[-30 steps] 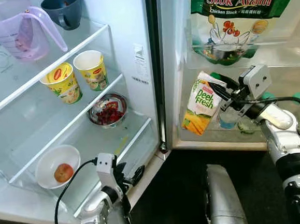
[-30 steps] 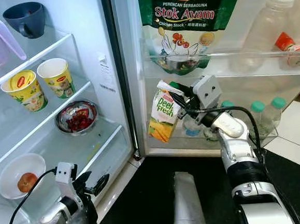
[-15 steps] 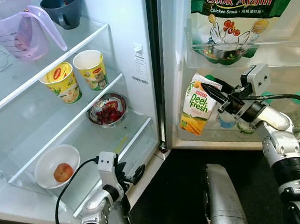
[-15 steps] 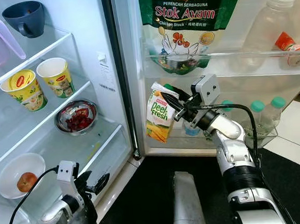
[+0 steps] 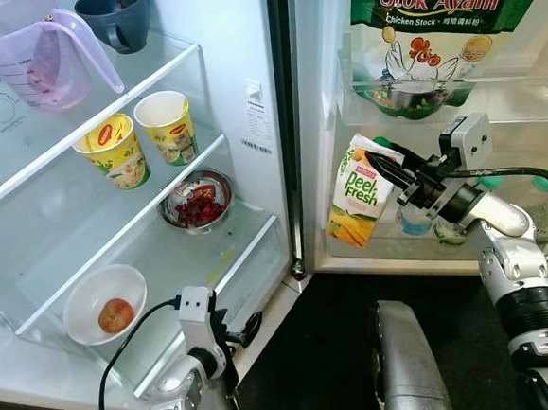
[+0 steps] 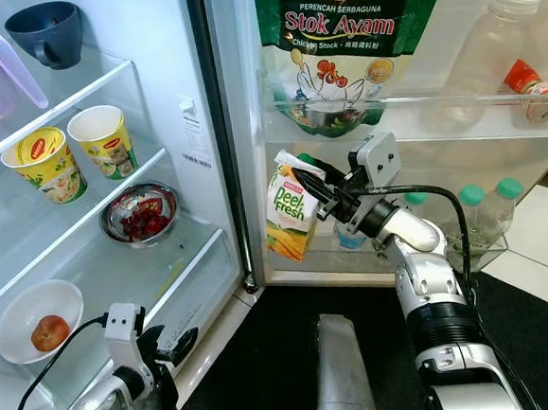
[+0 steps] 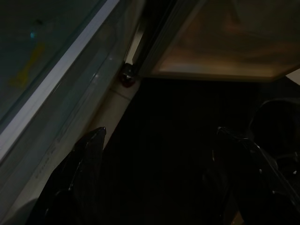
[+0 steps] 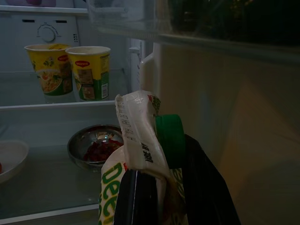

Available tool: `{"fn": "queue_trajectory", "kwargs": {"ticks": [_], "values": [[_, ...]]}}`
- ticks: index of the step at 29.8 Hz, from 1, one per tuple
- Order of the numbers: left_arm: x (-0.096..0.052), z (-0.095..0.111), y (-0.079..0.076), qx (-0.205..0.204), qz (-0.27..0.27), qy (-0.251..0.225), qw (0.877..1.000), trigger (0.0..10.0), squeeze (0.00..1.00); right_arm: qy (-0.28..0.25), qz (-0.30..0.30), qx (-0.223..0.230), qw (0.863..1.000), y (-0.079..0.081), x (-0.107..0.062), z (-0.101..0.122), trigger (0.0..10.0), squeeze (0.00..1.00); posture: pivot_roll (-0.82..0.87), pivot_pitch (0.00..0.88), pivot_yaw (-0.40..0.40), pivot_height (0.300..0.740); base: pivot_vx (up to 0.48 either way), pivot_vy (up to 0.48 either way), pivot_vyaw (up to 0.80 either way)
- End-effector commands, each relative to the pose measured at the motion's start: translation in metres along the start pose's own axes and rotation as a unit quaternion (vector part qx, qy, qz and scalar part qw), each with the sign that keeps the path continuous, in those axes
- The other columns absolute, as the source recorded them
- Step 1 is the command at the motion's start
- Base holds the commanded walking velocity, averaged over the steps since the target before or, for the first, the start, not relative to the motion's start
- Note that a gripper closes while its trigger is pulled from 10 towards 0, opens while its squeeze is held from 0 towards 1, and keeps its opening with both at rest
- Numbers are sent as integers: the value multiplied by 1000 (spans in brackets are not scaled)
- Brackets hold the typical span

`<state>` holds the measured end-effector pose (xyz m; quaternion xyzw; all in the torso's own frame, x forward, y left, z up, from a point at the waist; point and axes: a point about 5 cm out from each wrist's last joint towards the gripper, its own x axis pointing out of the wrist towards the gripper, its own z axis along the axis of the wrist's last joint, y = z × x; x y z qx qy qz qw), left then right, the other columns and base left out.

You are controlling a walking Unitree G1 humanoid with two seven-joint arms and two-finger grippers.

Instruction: Restocking fridge

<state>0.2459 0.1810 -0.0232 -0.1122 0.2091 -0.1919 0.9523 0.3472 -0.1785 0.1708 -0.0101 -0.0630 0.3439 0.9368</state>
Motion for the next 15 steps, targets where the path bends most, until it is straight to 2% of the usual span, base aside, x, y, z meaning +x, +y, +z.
{"fn": "queue_trajectory", "kwargs": {"ticks": [1, 15], "values": [[-8, -12, 4, -10, 13, 25, 1000, 10000, 0, 22, 13, 21, 999, 7, -2, -13, 10000, 0, -64, 173, 24, 534, 0, 0, 0], [-4, -11, 2, -10, 19, 25, 999, 10000, 0, 33, 17, 44, 998, 13, 0, -23, 10000, 0, -58, 145, 22, 589, 0, 0, 0]]}}
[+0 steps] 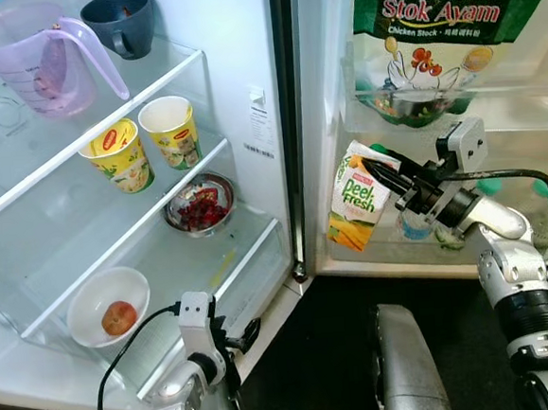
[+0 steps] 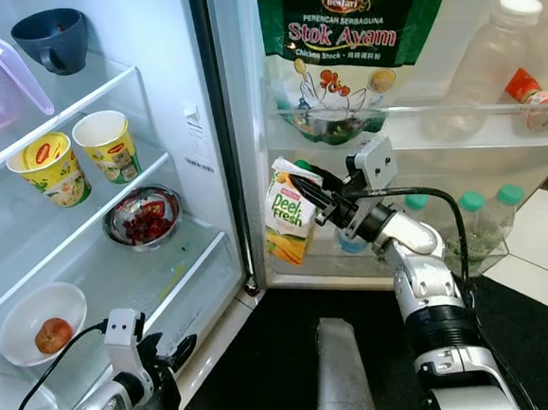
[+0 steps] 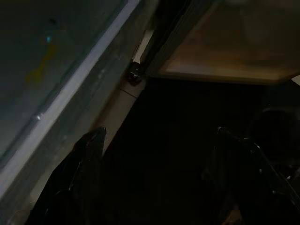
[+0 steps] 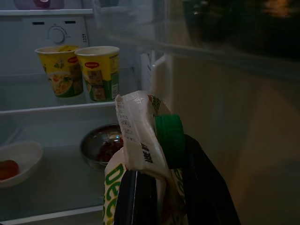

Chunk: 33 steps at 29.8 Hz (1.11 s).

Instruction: Restocking fridge

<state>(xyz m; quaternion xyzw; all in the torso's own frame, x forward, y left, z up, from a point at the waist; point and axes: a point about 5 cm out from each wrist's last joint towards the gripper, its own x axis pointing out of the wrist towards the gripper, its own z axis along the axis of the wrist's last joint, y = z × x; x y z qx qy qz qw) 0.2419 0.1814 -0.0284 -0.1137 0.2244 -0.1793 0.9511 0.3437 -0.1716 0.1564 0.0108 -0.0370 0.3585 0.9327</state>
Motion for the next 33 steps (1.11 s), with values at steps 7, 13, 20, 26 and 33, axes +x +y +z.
{"fn": "queue_trajectory", "kwargs": {"ticks": [7, 13, 20, 26, 33], "values": [[-1, -2, 2, -2, 8, 7, 1000, 10000, 0, 16, 4, 30, 999, 7, 1, -14, 10000, 0, -54, 140, 22, 614, 0, 0, 0], [-1, -1, 3, 0, 9, 8, 1000, 10000, 0, 30, 3, 44, 999, 8, 1, -19, 10000, 0, -55, 133, 24, 624, 0, 0, 0], [0, -3, 1, 0, 6, 13, 1000, 10000, 0, 47, 16, 44, 998, 11, 1, -24, 10000, 0, -56, 127, 22, 624, 0, 0, 0], [0, -9, -2, 4, 8, 34, 999, 10000, 0, 53, 58, 55, 995, 21, 2, -26, 10000, 0, -55, 121, 20, 624, 0, 0, 0], [1, -11, -5, 5, 3, 39, 999, 10000, 0, 108, 126, 50, 985, 35, -6, -41, 10000, 0, -51, 107, 16, 624, 0, 0, 0]]}}
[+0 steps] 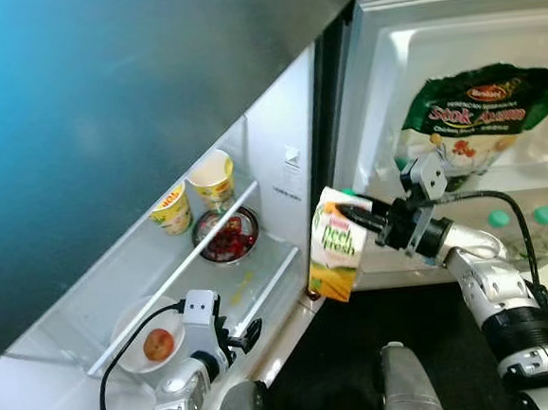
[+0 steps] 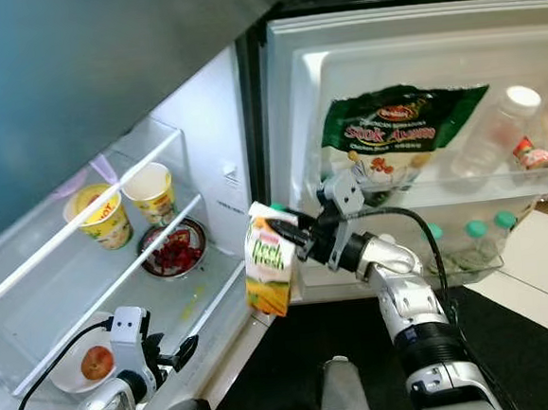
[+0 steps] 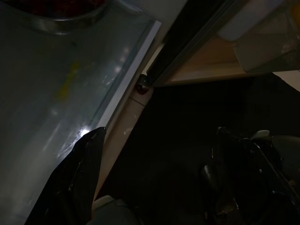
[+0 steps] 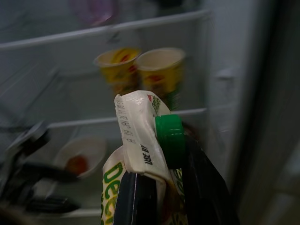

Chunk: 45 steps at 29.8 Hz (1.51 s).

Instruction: Restocking fridge

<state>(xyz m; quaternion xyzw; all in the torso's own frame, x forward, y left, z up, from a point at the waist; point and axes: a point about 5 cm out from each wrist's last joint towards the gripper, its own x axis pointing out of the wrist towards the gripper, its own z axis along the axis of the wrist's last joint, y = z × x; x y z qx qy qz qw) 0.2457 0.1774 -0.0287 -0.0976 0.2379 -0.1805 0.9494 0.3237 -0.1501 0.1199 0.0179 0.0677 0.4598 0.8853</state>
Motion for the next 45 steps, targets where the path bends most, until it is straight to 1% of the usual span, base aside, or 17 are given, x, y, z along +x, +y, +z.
{"fn": "queue_trajectory", "kwargs": {"ticks": [1, 2, 3, 4, 5, 6, 7, 8, 9, 11, 14, 17, 23, 27, 30, 37, 45], "values": [[-4, -12, -3, -8, -1, 23, 1000, 10000, 0, 33, 28, -1, 999, 9, -1, -12, 10000, 0, -51, 107, 16, 624, 0, 0, 0], [-4, -12, -3, -8, -1, 23, 1000, 10000, 0, 33, 28, -1, 999, 9, -1, -12, 10000, 0, -51, 107, 16, 624, 0, 0, 0], [-4, -13, -3, -9, -2, 23, 1000, 10000, 0, 54, 41, -2, 998, 12, -2, -19, 10000, 0, -51, 107, 16, 624, 0, 0, 0], [-4, -13, -3, -9, -2, 23, 1000, 10000, 0, 54, 41, -2, 998, 12, -2, -19, 10000, 0, -51, 107, 16, 624, 0, 0, 0], [-4, -14, -4, -9, -3, 25, 1000, 10000, 0, 78, 57, -6, 995, 16, -4, -27, 10000, 0, -50, 101, 13, 624, 0, 0, 0], [-4, -14, -4, -9, -3, 25, 1000, 10000, 0, 78, 57, -6, 995, 16, -4, -27, 10000, 0, -50, 101, 13, 624, 0, 0, 0], [-4, -15, -5, -9, -5, 27, 1000, 10000, 0, 105, 81, 1, 991, 23, -7, -37, 10000, 0, -50, 101, 13, 624, 0, 0, 0], [-4, -15, -5, -9, -5, 27, 1000, 10000, 0, 105, 81, 1, 991, 23, -7, -37, 10000, 0, -50, 101, 13, 624, 0, 0, 0], [-4, -17, -7, -9, -10, 31, 999, 10000, 0, 154, 134, 13, 979, 36, -15, -53, 10000, 0, -51, 104, 13, 624, 0, 0, 0], [-4, -17, -7, -9, -10, 31, 999, 10000, 0, 154, 134, 13, 979, 36, -15, -53, 10000, 0, -51, 104, 13, 624, 0, 0, 0], [-4, -19, -8, -8, -13, 35, 999, 10000, 0, 203, 157, 19, 966, 43, -22, -68, 10000, 0, -53, 102, 15, 624, 0, 0, 0], [-4, -19, -8, -6, -16, 38, 999, 10000, 0, 217, 166, 22, 962, 46, -26, -74, 10000, 0, -54, 104, 17, 624, 0, 0, 0], [-4, -19, -9, -5, -19, 39, 999, 10000, 0, 199, 196, 42, 959, 55, -28, -71, 10000, 0, -54, 102, 19, 624, 0, 0, 0], [-4, -20, -10, -3, -23, 42, 999, 10000, 0, 173, 226, 66, 956, 63, -29, -63, 10000, 0, -53, 95, 20, 644, 0, 0, 0], [-4, -20, -10, -3, -24, 42, 999, 10000, 0, 168, 232, 67, 956, 65, -29, -62, 10000, 0, -54, 94, 20, 649, 0, 0, 0], [2, -19, -19, 1, -39, 43, 998, 10000, 0, 155, 239, 67, 956, 67, -28, -57, 10000, 0, -55, 86, 21, 684, 0, 0, 0], [3, -19, -20, 3, -42, 43, 998, 10000, 0, 154, 246, 68, 955, 69, -29, -54, 10000, 0, -57, 82, 20, 709, 0, 0, 0]]}}
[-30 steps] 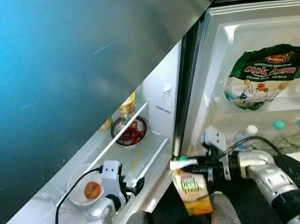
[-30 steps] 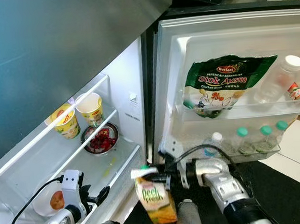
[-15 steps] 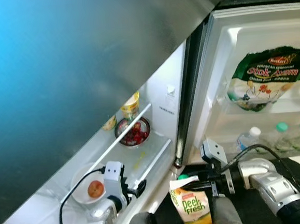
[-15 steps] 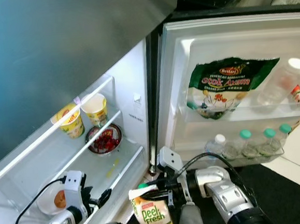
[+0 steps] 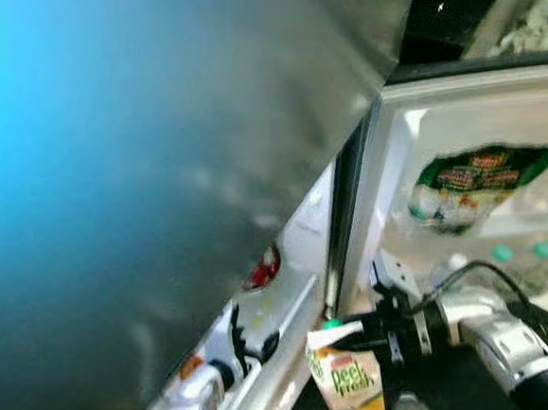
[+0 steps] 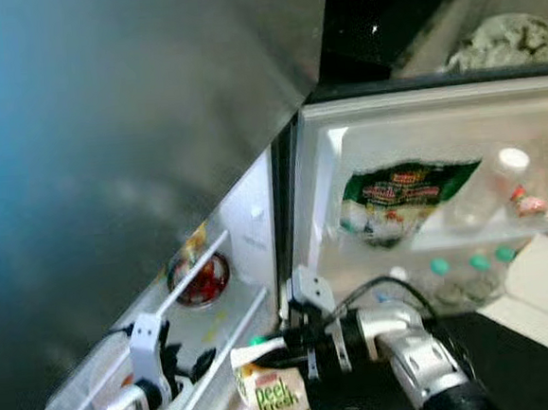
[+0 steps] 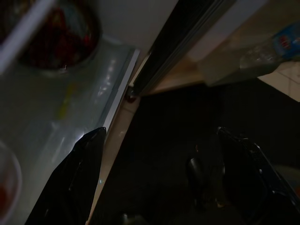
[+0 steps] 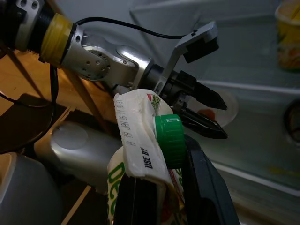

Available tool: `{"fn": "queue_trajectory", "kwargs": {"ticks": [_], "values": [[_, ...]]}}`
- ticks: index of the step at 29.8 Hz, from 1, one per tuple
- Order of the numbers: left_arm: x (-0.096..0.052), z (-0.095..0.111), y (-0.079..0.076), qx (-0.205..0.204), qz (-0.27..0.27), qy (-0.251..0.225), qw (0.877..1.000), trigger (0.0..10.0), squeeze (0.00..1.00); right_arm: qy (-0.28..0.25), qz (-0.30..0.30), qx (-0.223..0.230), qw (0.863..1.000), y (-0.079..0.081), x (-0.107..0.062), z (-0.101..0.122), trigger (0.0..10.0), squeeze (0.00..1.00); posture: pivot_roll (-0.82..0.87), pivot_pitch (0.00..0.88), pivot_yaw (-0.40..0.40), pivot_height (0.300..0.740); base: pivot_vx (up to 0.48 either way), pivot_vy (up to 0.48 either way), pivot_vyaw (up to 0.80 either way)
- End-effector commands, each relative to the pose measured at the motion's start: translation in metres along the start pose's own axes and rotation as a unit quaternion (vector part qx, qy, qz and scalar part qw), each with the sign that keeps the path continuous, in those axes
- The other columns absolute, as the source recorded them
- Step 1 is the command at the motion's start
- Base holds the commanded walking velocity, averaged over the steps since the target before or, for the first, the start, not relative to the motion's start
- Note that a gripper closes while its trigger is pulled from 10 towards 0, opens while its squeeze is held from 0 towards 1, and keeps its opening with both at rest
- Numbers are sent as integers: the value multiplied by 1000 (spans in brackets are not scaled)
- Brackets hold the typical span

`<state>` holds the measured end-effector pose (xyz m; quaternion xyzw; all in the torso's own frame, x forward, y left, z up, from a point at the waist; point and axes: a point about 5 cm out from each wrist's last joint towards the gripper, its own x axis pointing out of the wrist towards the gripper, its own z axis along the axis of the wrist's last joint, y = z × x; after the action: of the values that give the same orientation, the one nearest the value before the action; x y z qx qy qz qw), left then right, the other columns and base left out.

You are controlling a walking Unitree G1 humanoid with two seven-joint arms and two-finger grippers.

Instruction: Restocking fridge

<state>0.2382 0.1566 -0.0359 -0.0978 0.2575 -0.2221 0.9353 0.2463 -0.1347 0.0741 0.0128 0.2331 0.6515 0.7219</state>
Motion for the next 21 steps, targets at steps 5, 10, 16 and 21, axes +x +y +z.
{"fn": "queue_trajectory", "kwargs": {"ticks": [5, 10, 16, 21], "values": [[-2, -7, -1, -1, -3, 19, 1000, 10000, 0, -8, 9, 2, 1000, 4, -2, 0, 10000, 0, -57, 76, 20, 729, 0, 0, 0], [-1, -7, -2, 1, -8, 20, 1000, 10000, 0, -5, -1, -8, 1000, 2, -3, -1, 10000, 0, -57, 68, 18, 740, 0, 0, 0], [0, -9, -7, -1, -22, 23, 999, 10000, 0, -4, -14, -12, 1000, 0, -3, -1, 10000, 0, -57, 68, 18, 740, 0, 0, 0], [0, -14, -10, -2, -29, 35, 999, 10000, 0, -2, -29, -23, 999, -3, -2, -1, 10000, 0, -55, 59, 22, 740, 0, -82, 0]]}}
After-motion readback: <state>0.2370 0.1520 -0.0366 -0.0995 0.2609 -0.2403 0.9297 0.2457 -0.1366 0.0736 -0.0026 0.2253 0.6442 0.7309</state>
